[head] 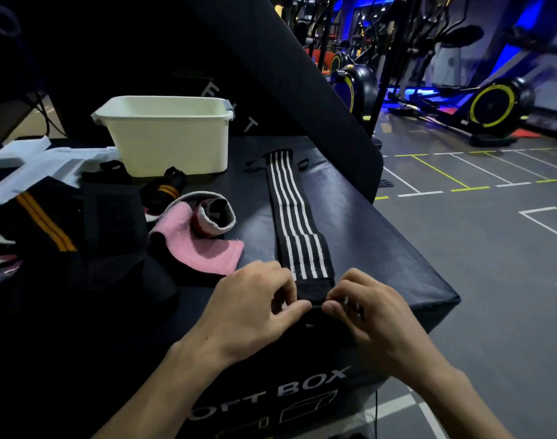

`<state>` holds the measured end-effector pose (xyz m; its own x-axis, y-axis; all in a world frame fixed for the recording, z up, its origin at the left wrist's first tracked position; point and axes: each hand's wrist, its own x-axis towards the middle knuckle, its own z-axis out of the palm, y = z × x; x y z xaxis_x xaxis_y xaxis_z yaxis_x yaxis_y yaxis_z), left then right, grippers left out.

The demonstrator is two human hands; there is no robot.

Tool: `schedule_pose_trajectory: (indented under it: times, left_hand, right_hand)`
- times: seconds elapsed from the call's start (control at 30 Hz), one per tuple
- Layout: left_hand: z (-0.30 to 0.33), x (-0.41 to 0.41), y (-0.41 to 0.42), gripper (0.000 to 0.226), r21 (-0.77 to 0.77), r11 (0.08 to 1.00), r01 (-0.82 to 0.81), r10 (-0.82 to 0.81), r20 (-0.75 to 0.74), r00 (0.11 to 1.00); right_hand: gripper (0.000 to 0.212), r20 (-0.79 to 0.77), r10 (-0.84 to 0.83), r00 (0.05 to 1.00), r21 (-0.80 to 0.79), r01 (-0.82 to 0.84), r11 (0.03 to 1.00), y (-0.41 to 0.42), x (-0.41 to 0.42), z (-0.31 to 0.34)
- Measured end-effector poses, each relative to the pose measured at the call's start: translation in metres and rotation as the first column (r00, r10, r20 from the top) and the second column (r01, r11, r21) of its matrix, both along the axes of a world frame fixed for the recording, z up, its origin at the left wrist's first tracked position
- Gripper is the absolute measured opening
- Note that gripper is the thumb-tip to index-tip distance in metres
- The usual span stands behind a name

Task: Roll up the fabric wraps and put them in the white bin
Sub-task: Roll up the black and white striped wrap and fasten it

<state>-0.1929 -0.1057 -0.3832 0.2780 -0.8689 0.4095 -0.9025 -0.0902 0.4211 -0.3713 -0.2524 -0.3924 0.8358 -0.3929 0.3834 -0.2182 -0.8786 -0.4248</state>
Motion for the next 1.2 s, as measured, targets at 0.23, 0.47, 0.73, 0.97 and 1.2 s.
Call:
schedule_pose_trajectory:
  times: [0.23, 0.47, 0.73, 0.97, 1.2]
  left_hand:
    - [0.005, 0.014, -0.019, 0.056, 0.29, 0.941, 0.172, -0.203, 0.08, 0.976]
    - [0.011, 0.026, -0.036, 0.047, 0.471, 0.873, 0.129, -0.156, 0.018, 0.988]
    - [0.003, 0.03, -0.043, 0.063, 0.336, 0.935, 0.113, -0.113, -0.018, 0.993]
    - [0.002, 0.037, -0.04, 0.074, 0.347, 0.921, 0.177, -0.151, -0.1, 0.983]
    - [0.001, 0.033, -0.04, 0.075, 0.331, 0.931, 0.15, -0.129, -0.085, 0.988]
  right_hand:
    - [0.029, -0.076, 0.044, 0.996, 0.028, -0.042, 0.999, -0.012, 0.005, 0.004]
    - [0.033, -0.323, 0.061, 0.945, 0.119, -0.023, 0.993, -0.022, 0.022, 0.028]
    - [0.036, -0.478, -0.052, 0.877, 0.144, 0.137, 0.98, -0.019, 0.034, 0.045]
    - [0.048, -0.516, -0.078, 0.853, 0.17, 0.191, 0.967, -0.023, 0.038, 0.05]
    - [0.021, 0.005, -0.085, 0.996, 0.157, 0.083, 0.984, -0.01, 0.022, 0.018]
